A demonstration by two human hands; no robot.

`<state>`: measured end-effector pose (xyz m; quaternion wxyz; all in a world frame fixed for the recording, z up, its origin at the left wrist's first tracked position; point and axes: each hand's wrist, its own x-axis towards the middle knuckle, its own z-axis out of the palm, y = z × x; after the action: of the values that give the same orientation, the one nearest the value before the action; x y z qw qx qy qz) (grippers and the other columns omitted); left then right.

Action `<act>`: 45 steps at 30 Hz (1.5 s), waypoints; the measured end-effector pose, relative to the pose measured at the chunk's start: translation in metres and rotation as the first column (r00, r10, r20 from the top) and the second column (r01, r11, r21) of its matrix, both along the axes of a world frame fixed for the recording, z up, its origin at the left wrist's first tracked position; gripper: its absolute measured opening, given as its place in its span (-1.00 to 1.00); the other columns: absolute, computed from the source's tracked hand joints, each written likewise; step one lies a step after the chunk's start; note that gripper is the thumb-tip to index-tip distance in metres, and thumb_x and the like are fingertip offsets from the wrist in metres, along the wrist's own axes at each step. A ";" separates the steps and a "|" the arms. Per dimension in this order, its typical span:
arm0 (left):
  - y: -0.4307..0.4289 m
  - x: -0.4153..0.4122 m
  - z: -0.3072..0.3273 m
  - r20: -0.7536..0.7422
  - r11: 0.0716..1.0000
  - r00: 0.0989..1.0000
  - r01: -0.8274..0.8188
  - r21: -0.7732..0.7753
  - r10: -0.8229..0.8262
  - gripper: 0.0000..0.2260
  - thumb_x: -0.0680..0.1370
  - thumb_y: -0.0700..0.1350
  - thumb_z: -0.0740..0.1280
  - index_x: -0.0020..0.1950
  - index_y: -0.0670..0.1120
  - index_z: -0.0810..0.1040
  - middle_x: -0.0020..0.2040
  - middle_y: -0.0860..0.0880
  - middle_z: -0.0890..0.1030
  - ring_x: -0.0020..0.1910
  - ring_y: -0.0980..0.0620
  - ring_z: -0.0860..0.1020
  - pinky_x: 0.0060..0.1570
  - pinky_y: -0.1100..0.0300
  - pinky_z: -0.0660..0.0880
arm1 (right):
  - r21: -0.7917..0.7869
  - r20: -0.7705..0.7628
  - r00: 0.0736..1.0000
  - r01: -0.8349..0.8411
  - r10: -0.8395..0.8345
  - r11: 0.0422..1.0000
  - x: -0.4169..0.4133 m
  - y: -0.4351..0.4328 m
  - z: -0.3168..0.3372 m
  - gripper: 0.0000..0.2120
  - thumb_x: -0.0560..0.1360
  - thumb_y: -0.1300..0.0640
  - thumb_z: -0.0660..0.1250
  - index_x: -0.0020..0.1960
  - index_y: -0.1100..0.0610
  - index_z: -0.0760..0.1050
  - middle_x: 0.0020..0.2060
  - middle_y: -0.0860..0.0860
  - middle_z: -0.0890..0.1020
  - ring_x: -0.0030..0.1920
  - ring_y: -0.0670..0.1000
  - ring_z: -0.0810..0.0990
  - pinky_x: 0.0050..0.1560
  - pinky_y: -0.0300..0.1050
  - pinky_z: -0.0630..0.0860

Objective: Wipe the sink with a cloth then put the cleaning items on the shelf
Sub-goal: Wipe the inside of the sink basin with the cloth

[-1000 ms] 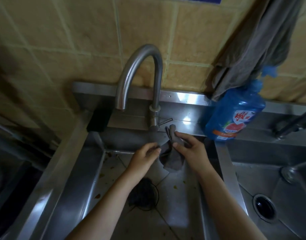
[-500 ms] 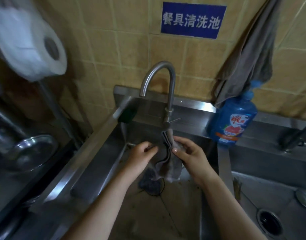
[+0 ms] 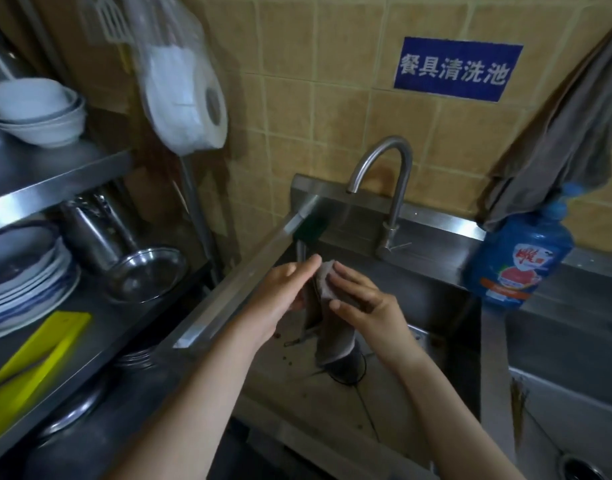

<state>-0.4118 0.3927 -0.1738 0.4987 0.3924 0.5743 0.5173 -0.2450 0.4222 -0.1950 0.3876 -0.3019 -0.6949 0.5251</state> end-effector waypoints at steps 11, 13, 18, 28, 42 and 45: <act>0.011 -0.096 -0.006 -0.168 0.960 0.963 0.236 0.154 -0.210 -0.85 0.45 -0.17 0.40 -0.14 0.10 0.60 -0.19 0.13 0.67 -0.16 0.17 0.63 -0.25 0.36 0.50 | -0.281 -0.142 0.986 0.042 -0.085 0.959 -0.092 0.011 -0.021 -0.52 0.32 0.03 0.46 0.20 0.16 0.51 0.02 0.01 0.68 0.05 -0.01 0.65 -0.05 -0.25 0.57; 0.013 -0.111 -0.012 -0.181 0.951 0.956 0.262 0.165 -0.232 -0.79 0.45 -0.17 0.40 -0.14 0.18 0.61 -0.18 0.16 0.67 -0.14 0.18 0.63 -0.22 0.35 0.51 | -0.279 -0.164 0.979 0.070 -0.120 0.958 -0.107 0.010 -0.024 -0.64 0.33 0.02 0.45 0.08 0.11 0.54 -0.03 0.02 0.69 0.01 0.00 0.66 -0.06 -0.24 0.57; 0.020 -0.137 -0.023 -0.354 0.935 0.916 0.278 0.220 -0.189 -0.81 0.45 -0.16 0.40 -0.14 0.16 0.53 -0.17 0.13 0.62 -0.11 0.19 0.59 -0.13 0.30 0.53 | -0.066 -0.049 0.966 0.252 -0.256 0.965 -0.137 0.012 -0.037 -0.82 0.46 0.14 0.39 -0.06 -0.07 0.42 -0.16 -0.09 0.64 -0.10 -0.12 0.62 -0.11 -0.24 0.56; 0.030 -0.148 -0.045 -0.256 0.955 0.967 0.075 0.287 0.001 -0.84 0.45 -0.14 0.40 -0.12 0.11 0.49 -0.15 0.14 0.58 -0.18 0.29 0.55 -0.24 0.48 0.44 | -0.314 -0.009 0.979 0.190 -0.203 0.930 -0.142 0.012 -0.047 -0.80 0.33 -0.01 0.46 -0.12 0.06 0.55 -0.20 -0.02 0.70 -0.14 -0.02 0.67 -0.19 -0.21 0.58; 0.071 -0.137 -0.120 -0.244 0.989 0.967 0.032 -0.148 -0.068 -0.81 0.51 -0.12 0.34 0.10 0.03 0.46 0.01 0.06 0.57 0.00 0.12 0.55 0.04 0.16 0.49 | -0.177 0.495 0.802 0.469 -0.334 0.865 -0.111 0.071 -0.120 -0.86 0.46 0.08 0.39 -0.12 0.06 0.43 -0.30 -0.10 0.54 -0.28 -0.17 0.49 -0.40 -0.42 0.36; 0.078 -0.126 -0.138 -0.256 0.984 0.967 -0.047 -0.175 0.001 -0.81 0.51 -0.18 0.33 0.11 -0.05 0.46 0.00 0.00 0.56 -0.01 0.09 0.53 -0.03 0.27 0.47 | -0.267 0.544 0.795 0.467 -0.268 0.843 -0.098 0.087 -0.149 -0.84 0.48 0.05 0.37 -0.06 0.10 0.43 -0.25 -0.04 0.55 -0.19 -0.02 0.53 -0.25 -0.24 0.39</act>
<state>-0.5374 0.4711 -0.3117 0.4476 0.4020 0.6825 0.4150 -0.3432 0.5092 -0.3435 0.2287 -0.6265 -0.5771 0.4713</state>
